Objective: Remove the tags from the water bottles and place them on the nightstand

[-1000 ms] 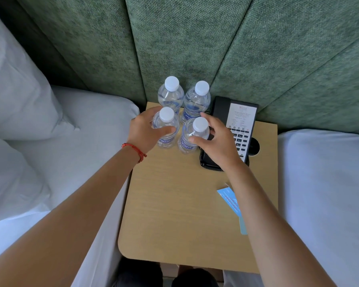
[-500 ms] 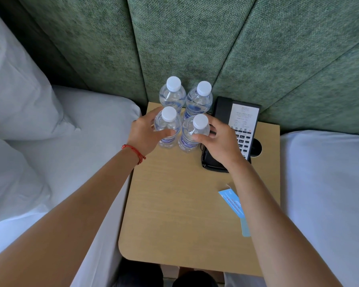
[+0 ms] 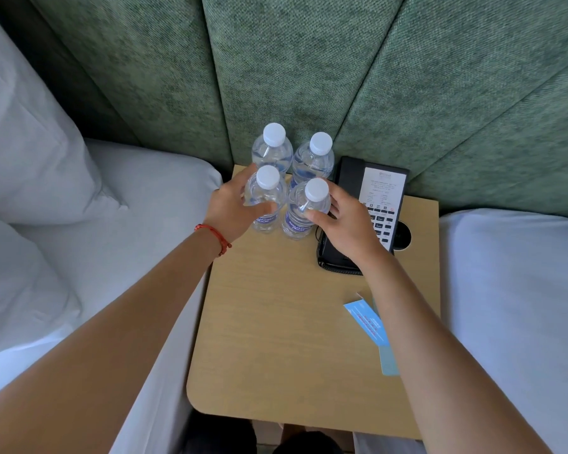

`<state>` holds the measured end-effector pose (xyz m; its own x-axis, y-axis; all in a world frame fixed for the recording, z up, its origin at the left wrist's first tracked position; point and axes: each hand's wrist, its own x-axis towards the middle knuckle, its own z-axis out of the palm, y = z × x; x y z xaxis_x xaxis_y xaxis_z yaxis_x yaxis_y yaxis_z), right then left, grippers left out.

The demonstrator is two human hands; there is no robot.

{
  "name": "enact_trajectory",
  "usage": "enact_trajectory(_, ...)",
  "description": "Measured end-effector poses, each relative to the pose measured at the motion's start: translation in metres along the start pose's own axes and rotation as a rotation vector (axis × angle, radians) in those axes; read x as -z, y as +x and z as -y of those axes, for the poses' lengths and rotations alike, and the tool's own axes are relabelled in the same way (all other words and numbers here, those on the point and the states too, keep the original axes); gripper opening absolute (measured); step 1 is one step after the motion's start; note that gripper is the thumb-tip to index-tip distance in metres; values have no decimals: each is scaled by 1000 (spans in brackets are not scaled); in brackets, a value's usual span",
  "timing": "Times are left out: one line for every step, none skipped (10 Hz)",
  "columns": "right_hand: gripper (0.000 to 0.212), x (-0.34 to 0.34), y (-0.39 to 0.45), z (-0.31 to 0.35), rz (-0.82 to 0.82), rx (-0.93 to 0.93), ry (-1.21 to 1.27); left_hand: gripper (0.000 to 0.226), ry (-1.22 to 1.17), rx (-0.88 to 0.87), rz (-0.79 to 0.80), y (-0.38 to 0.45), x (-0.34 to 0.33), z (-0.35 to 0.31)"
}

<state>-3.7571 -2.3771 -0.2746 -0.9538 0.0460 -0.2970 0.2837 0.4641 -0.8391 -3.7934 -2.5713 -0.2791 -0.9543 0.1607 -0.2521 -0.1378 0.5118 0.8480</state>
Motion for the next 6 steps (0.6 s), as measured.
enact_trajectory(67, 0, -6, 2, -60, -6, -30, 66, 20, 14, -5, -7, 1, -3)
enact_trajectory(67, 2, -15, 5, -142, -10, -42, 59, 57, 9, -83, -19, 2, -6)
enact_trajectory(66, 5, -26, 11, -169, -3, -84, 56, 102, 13, -152, -35, 6, -13)
enact_trajectory(63, 6, -40, 18, -196, 25, -137, 51, 136, -62, -211, -55, 9, -17)
enact_trajectory(57, 4, -65, 28, -232, 71, -203, 49, 207, -125, -213, -79, 15, -23)
enact_trajectory(52, -2, -92, 32, -280, 173, -281, 51, 313, -159, -202, -106, 11, -19)
